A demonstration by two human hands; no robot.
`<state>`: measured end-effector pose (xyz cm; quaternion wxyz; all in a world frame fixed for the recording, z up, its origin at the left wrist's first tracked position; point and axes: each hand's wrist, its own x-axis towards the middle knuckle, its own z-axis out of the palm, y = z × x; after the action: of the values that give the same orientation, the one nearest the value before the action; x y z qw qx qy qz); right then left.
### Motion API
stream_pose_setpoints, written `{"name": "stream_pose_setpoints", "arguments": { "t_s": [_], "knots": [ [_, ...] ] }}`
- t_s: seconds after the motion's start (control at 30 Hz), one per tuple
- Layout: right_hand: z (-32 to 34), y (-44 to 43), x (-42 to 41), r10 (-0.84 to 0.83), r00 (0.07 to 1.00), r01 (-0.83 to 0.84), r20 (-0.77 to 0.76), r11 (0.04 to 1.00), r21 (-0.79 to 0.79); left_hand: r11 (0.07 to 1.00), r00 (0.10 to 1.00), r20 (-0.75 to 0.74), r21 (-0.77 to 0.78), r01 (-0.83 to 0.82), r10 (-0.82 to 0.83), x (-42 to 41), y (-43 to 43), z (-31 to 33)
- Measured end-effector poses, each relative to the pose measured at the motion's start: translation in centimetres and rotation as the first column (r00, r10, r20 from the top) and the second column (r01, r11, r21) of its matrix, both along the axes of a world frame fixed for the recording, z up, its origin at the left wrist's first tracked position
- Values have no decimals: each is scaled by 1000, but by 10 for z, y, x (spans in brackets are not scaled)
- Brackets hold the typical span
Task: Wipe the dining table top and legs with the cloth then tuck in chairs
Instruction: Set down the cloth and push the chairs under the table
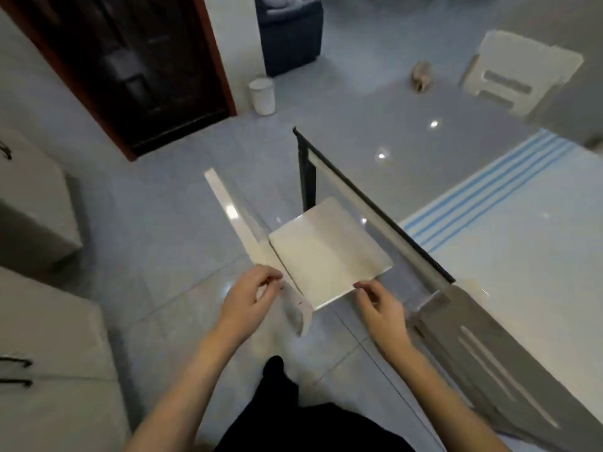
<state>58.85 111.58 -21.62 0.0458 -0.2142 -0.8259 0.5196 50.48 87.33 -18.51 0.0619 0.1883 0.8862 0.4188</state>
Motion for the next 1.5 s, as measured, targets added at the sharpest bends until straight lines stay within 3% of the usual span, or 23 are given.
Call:
{"name": "stream_pose_setpoints", "arguments": {
  "t_s": [0.17, 0.33, 0.53, 0.63, 0.7, 0.77, 0.9, 1.2, 1.5],
  "knots": [
    [28, -70, -77, -8, 993, 1, -115, 998, -56, 993, 977, -207, -118, 24, -48, -87, -37, 24],
    [29, -135, -145, -23, 995, 30, -95, 996, 79, 934, 935, -264, -326, 145, -237, -189, -69, 10],
    [7, -182, -176, -60, 997, 36, 58, 935, 353, 817, 848, -260, -497, 292, -461, -266, -80, -11],
    [-5, -206, -178, -47, 985, -56, 163, 817, 573, 771, 793, -266, -529, 355, -548, -286, -73, -24],
    [-9, -213, -179, -118, 950, -92, 288, 777, 623, 743, 763, -271, -555, 375, -587, -296, -70, -35],
    [-18, -208, -181, -160, 925, -129, 345, 723, 679, 712, 721, -294, -593, 377, -627, -305, -68, -44],
    [-23, -195, -189, -199, 927, -127, 319, 631, 765, 698, 677, -334, -610, 375, -656, -315, -57, -54],
    [-35, -119, -196, -202, 940, -100, 274, 606, 789, 761, 712, -343, -497, 416, -613, -324, 16, -50],
    [-38, -37, -229, -207, 949, -94, 239, 538, 837, 761, 695, -366, -498, 416, -619, -362, 95, -55]
  ]
}}
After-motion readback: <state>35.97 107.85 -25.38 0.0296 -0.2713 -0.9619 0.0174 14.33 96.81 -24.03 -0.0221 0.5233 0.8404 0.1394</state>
